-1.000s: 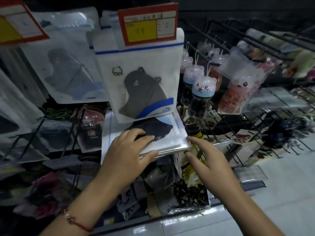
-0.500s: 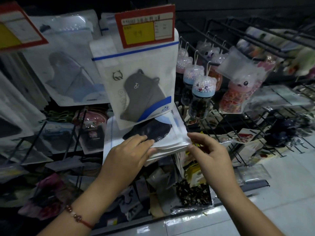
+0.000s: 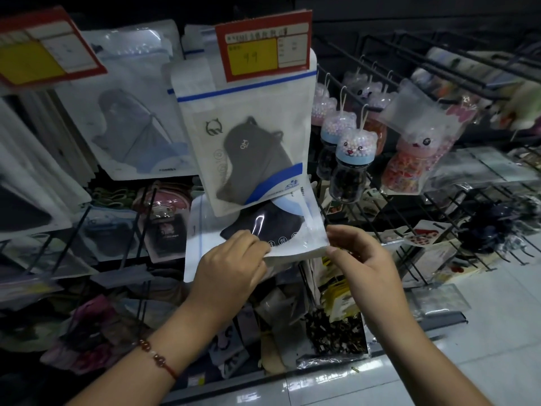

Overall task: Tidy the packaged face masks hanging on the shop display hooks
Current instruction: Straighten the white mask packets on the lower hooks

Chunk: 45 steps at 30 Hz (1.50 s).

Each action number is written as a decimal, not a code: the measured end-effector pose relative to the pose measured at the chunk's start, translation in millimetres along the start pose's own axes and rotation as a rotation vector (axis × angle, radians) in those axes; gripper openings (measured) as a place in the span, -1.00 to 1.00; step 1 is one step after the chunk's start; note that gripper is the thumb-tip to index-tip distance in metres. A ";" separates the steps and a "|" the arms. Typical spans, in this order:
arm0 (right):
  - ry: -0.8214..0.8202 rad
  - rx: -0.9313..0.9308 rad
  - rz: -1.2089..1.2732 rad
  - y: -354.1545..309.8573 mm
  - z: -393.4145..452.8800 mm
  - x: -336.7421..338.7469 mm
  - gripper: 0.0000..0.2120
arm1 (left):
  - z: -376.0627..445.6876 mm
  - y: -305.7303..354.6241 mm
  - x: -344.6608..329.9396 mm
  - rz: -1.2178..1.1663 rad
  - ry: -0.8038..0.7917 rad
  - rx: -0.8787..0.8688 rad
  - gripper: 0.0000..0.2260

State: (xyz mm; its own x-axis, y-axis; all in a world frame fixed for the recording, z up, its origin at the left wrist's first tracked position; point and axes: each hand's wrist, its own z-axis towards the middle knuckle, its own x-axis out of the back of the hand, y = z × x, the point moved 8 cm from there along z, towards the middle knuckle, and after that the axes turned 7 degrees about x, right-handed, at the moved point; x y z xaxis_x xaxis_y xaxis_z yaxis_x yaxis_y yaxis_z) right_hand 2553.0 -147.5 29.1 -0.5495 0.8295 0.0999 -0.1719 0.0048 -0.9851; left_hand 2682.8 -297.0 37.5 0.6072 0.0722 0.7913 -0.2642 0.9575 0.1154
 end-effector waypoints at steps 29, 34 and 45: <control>-0.086 -0.333 -0.045 13.4 -30.1 -28.4 -0.73 | -66.8 3.8 45.1 -0.308 -0.076 -0.095 -0.80; 0.001 -0.372 0.127 3.5 -43.3 -28.2 -0.80 | -79.3 -31.6 45.6 -0.420 -0.203 0.171 -0.66; 0.086 -0.467 0.387 0.9 -100.9 -62.5 -0.64 | -108.0 -109.3 46.4 -1.421 -0.339 1.213 -0.58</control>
State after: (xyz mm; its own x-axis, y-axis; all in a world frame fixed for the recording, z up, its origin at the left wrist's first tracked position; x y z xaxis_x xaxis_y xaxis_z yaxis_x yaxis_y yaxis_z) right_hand 2669.6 -143.0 7.8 -0.4294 0.8620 -0.2696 0.4138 -0.0775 -0.9070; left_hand 2820.8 -368.2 -3.2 0.7060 -0.6778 -0.2054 -0.1728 -0.4461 0.8781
